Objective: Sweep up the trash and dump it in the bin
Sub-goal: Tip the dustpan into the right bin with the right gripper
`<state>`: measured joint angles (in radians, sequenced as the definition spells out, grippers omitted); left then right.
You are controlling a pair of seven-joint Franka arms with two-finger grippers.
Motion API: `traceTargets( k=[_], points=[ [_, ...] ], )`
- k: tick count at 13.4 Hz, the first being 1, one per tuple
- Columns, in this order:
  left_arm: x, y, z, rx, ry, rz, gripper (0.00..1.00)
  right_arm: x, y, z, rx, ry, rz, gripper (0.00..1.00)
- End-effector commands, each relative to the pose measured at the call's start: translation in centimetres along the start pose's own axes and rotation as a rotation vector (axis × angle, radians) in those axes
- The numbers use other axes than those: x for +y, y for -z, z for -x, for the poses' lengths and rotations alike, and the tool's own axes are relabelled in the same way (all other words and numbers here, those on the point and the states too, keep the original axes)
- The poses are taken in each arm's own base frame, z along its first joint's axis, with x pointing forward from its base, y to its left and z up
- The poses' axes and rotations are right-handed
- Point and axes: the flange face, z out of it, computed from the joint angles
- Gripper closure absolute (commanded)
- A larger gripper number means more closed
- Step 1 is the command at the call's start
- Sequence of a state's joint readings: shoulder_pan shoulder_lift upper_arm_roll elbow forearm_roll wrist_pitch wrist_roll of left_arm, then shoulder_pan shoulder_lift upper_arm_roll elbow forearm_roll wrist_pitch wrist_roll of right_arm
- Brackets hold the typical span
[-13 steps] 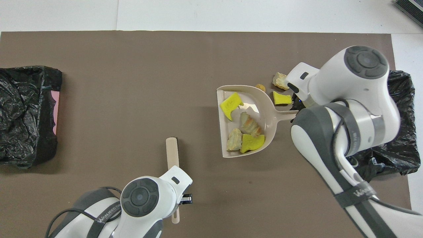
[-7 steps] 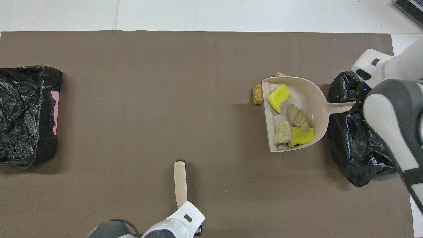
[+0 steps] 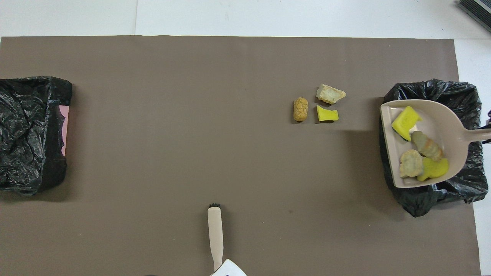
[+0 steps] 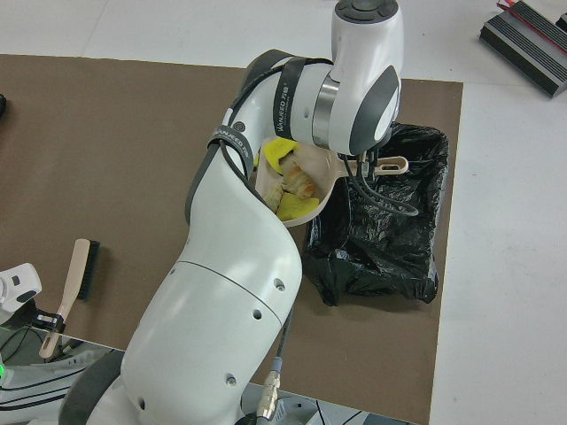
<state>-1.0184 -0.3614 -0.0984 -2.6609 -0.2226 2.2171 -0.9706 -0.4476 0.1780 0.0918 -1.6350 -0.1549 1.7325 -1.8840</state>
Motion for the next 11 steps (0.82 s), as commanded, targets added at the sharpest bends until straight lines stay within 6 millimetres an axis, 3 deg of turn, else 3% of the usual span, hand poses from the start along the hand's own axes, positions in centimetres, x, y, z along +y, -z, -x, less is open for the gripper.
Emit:
traceTargets(
  k=[1, 3, 4, 7, 9, 11],
  points=[
    [-0.5, -0.2, 0.5, -0.012, 0.022, 0.025, 1.0, -2.4, 1.2, 5.1, -0.113, -0.03, 0.008, 1.0],
    [-0.5, -0.6, 0.4, -0.021, 0.025, 0.018, 1.0, -3.2, 1.7, 7.4, -0.195, -0.048, 0.032, 1.0],
    [-0.5, -0.6, 0.3, -0.02, 0.025, 0.019, 0.95, -3.2, 1.9, 7.9, -0.244, -0.042, 0.039, 1.0],
    [-0.8, -0.7, 0.2, -0.035, 0.018, 0.001, 0.47, -3.4, 2.2, 8.1, -0.392, -0.044, 0.066, 1.0],
    [-0.5, -0.6, -0.5, -0.044, 0.01, -0.003, 0.0, -3.9, 2.3, 7.0, -0.499, -0.057, 0.073, 1.0],
    [0.0, 0.0, -2.7, -0.049, -0.015, 0.005, 0.0, -3.8, 2.6, 4.4, -0.591, -0.089, 0.078, 1.0]
  ],
)
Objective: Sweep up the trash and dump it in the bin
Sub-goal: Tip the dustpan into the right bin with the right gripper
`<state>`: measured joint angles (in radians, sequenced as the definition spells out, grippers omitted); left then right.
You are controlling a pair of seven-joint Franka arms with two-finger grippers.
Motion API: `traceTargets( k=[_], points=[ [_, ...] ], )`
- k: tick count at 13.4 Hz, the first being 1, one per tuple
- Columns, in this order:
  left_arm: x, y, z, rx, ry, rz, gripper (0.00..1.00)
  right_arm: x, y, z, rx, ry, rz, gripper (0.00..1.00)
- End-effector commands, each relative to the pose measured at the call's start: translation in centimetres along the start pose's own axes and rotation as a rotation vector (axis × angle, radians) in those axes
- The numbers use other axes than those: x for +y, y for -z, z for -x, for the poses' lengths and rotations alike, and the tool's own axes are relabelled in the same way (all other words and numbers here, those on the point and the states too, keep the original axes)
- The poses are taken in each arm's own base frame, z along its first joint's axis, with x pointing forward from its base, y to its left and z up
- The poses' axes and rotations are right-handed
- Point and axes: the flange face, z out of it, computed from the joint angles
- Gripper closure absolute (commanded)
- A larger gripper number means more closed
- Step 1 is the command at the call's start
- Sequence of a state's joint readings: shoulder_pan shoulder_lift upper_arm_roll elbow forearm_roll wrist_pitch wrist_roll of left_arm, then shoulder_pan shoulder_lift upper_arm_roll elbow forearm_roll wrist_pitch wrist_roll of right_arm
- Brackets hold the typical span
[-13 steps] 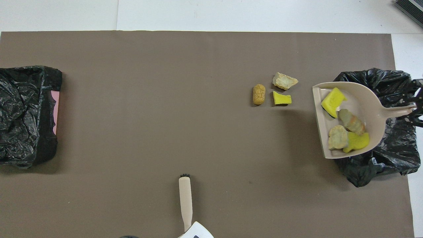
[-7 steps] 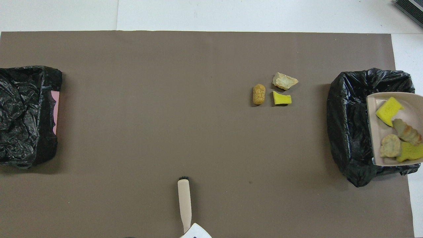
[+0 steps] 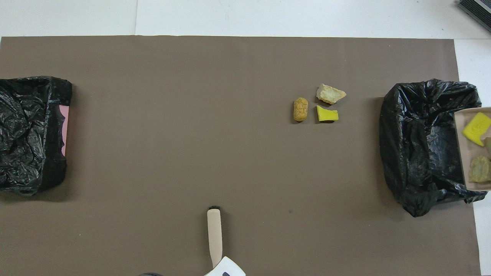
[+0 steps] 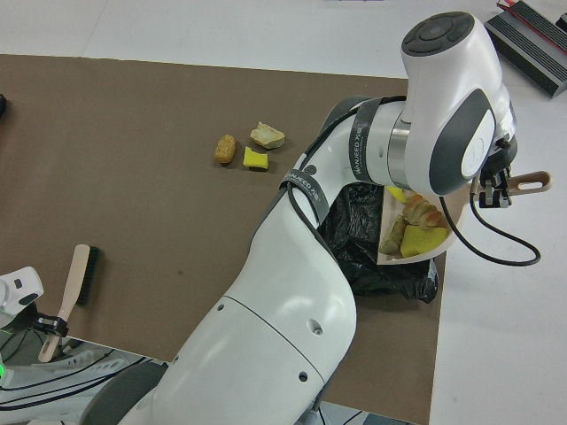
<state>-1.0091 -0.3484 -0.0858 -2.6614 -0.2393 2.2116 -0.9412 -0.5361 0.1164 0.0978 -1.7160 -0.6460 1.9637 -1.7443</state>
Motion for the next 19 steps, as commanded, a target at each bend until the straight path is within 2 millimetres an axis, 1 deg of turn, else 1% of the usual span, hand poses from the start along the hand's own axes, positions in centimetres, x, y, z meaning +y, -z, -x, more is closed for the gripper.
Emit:
traceTargets(
  k=[1, 2, 3, 4, 5, 7, 9, 10, 11, 12, 13, 14, 15, 16, 18, 19],
  points=[
    [0.6, 1.2, -3.7, -0.036, -0.038, 0.003, 0.0, -1.7, 2.8, -3.3, -0.134, -0.049, 0.019, 1.0],
    [0.7, 2.6, -5.6, -0.041, -0.06, -0.001, 0.0, -2.1, 3.9, -5.1, -0.183, -0.074, 0.026, 1.0],
    [0.4, 4.1, -8.0, -0.025, -0.07, -0.007, 0.0, -2.7, 4.2, -5.9, -0.227, -0.124, 0.011, 1.0],
    [-0.3, 6.1, -11.0, 0.028, -0.075, -0.009, 0.0, -3.1, 4.6, -6.2, -0.254, -0.148, 0.004, 1.0],
    [-1.3, 7.9, -13.7, 0.078, -0.088, -0.015, 0.0, -3.1, 4.7, -6.1, -0.257, -0.148, 0.005, 1.0],
    [-3.2, 11.2, -17.0, 0.14, -0.103, 0.006, 0.0, -3.3, 4.7, -5.3, -0.262, -0.161, 0.01, 1.0],
    [-6.4, 15.9, -20.9, 0.196, -0.118, 0.019, 0.0, -3.8, 5.5, -4.2, -0.267, -0.181, 0.018, 1.0],
    [-7.3, 18.1, -22.3, 0.202, -0.156, 0.016, 0.0, -4.1, 6.3, -3.6, -0.258, -0.201, 0.026, 1.0],
    [-8.7, 20.1, -23.9, 0.204, -0.176, 0.013, 0.0, -4.5, 6.9, -3.0, -0.256, -0.217, 0.033, 1.0],
    [-10.1, 21.9, -25.5, 0.208, -0.19, 0.009, 0.0, -4.5, 7.5, -3.0, -0.24, -0.234, 0.042, 1.0],
    [-10.9, 23.6, -26.5, 0.214, -0.216, -0.011, 0.0, -4.7, 8.3, -2.9, -0.185, -0.264, 0.054, 1.0],
    [-12.1, 25.0, -27.5, 0.229, -0.226, -0.033, 0.0, -4.6, 9.0, -3.6, -0.136, -0.276, 0.06, 1.0],
    [-13.8, 26.9, -28.2, 0.251, -0.229, -0.041, 0.0, -4.8, 9.3, -4.0, -0.112, -0.286, 0.05, 1.0],
    [-15.2, 28.4, -28.6, 0.258, -0.242, -0.043, 0.0, -4.7, 9.4, -4.6, -0.072, -0.29, 0.047, 1.0],
    [-18.5, 31.5, -28.6, 0.264, -0.26, -0.05, 0.0, -4.4, 10.1, -6.8, 0.036, -0.294, 0.033, 1.0],
    [-20.5, 33.8, -28.6, 0.276, -0.269, -0.051, 0.0, -4.2, 10.8, -8.4, 0.082, -0.287, 0.026, 1.0]
  ],
)
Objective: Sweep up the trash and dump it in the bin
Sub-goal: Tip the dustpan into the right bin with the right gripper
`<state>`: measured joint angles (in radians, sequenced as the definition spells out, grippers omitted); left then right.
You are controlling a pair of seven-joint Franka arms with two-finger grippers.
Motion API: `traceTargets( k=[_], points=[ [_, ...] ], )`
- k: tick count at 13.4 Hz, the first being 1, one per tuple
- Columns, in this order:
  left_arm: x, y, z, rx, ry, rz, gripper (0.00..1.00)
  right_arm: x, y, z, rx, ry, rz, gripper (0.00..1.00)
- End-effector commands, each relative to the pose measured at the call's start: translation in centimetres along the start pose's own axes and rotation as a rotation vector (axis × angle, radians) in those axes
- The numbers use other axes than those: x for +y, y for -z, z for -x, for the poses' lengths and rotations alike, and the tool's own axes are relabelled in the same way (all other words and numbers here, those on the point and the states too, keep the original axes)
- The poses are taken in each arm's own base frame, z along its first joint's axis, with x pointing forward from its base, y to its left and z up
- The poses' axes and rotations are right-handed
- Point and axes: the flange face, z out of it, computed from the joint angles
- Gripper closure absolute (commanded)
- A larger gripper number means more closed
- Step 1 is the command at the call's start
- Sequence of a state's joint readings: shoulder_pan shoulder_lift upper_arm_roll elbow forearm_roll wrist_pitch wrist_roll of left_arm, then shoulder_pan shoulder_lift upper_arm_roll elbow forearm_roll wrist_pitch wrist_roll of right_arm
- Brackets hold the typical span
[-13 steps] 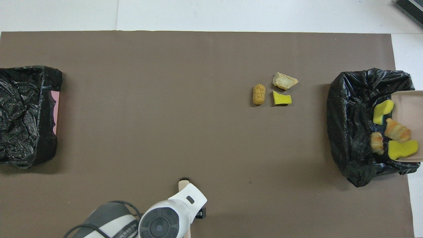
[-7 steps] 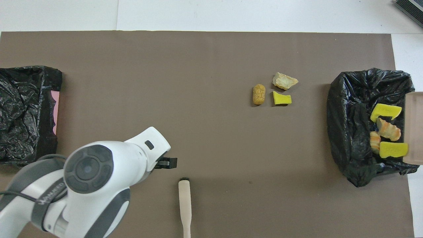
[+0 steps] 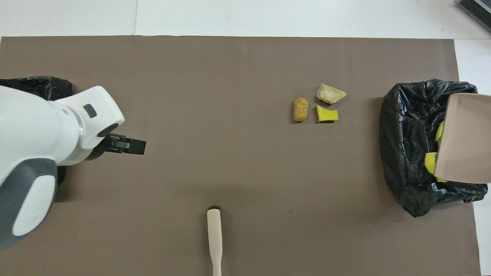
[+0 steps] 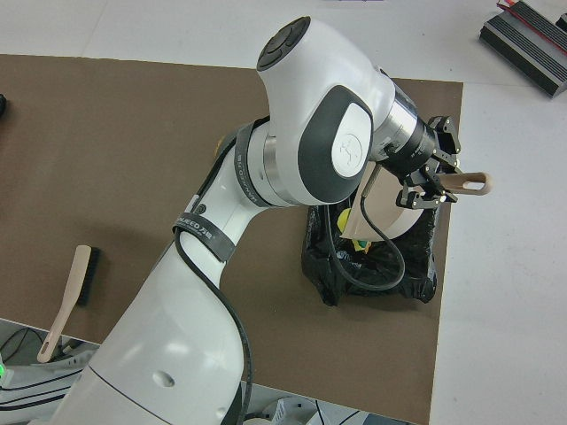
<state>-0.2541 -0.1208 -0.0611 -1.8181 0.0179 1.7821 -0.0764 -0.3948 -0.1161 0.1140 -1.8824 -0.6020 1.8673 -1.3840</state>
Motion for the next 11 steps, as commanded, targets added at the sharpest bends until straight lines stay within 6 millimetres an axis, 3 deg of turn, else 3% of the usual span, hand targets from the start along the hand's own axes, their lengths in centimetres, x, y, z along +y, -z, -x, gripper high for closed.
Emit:
traceTargets(
  k=[1, 3, 6, 8, 11],
  points=[
    [-4.5, 5.0, -0.4, -0.007, -0.027, -0.019, 0.0, -0.7, 1.7, -3.1, 0.11, -0.01, -0.036, 1.0],
    [-6.5, 7.6, -0.1, -0.01, -0.028, -0.019, 0.0, -0.8, 3.2, -6.0, 0.194, 0.01, -0.033, 1.0],
    [-9.2, 8.3, -0.4, -0.058, -0.002, -0.007, 0.0, -1.2, 4.6, -10.1, 0.29, -0.019, -0.054, 1.0],
    [-10.7, 8.8, -1.7, -0.093, 0.003, 0.001, 0.0, -1.7, 5.5, -13.8, 0.332, -0.075, -0.083, 1.0],
    [-11.1, 9.7, -1.1, -0.073, 0.005, -0.003, 0.0, -2.9, 7.5, -20.7, 0.38, -0.193, -0.138, 1.0]
  ],
)
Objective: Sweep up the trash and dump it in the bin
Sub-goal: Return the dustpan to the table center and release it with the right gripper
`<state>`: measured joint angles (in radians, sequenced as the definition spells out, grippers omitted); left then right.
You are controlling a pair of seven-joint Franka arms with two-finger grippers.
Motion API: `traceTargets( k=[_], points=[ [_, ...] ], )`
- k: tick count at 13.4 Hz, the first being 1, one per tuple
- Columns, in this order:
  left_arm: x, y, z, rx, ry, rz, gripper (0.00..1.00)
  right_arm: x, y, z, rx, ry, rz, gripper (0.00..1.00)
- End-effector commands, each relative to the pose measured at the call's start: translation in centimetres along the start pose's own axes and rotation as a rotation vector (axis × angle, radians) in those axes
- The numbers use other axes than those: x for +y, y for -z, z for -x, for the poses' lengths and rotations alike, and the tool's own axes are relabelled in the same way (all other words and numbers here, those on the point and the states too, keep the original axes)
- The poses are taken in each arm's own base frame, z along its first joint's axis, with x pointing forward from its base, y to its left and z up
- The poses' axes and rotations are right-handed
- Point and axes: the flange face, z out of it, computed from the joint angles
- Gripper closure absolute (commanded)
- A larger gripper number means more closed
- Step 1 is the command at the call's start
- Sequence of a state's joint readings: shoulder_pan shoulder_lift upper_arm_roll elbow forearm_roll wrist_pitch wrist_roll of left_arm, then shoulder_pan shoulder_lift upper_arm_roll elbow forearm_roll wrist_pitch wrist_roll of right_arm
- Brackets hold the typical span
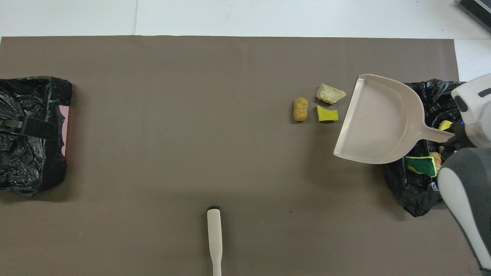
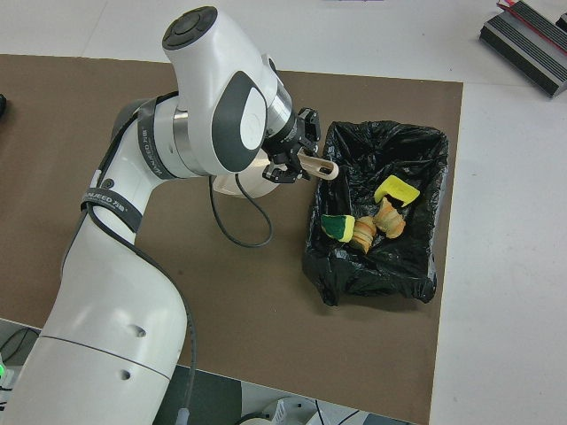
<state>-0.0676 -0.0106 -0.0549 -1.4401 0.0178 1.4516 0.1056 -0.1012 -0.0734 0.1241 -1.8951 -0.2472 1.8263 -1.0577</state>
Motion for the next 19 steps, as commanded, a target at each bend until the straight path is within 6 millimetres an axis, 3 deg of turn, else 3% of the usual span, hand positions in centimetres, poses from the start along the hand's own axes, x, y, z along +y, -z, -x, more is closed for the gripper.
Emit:
traceTargets(
  k=[1, 5, 8, 10, 14, 16, 17, 19],
  points=[
    [-0.6, 1.1, 0.2, -0.004, -0.008, -0.003, 0.0, -1.6, -0.8, -5.1, 0.056, -0.137, -0.051, 1.0],
    [-1.9, 0.8, 0.6, -0.014, 0.014, -0.001, 0.0, -3.9, -3.1, -12.7, 0.092, -0.417, -0.104, 1.0],
    [-2.2, 1.6, 1.4, -0.002, 0.021, -0.005, 0.0, -7.1, -3.5, -19.3, 0.133, -0.657, -0.179, 1.0],
    [-3.7, 1.5, 1.8, -0.002, 0.048, -0.004, 0.0, -9.1, -3.8, -23.8, 0.125, -0.803, -0.23, 1.0],
    [-3.5, 1.5, 1.7, -0.002, 0.044, -0.003, 0.0, -11.8, -3.7, -31.0, 0.17, -0.991, -0.359, 1.0],
    [-3.6, 1.1, 1.4, -0.007, 0.047, -0.004, 0.0, -13.9, -5.5, -34.4, 0.148, -1.063, -0.374, 1.0],
    [-3.6, 1.1, 1.4, -0.007, 0.048, -0.004, 0.0, -15.4, -5.3, -37.3, 0.152, -1.079, -0.38, 1.0],
    [-3.2, 1.0, 1.3, -0.008, 0.054, -0.004, 0.0, -16.3, -6.1, -41.1, 0.127, -1.186, -0.395, 1.0]
  ],
)
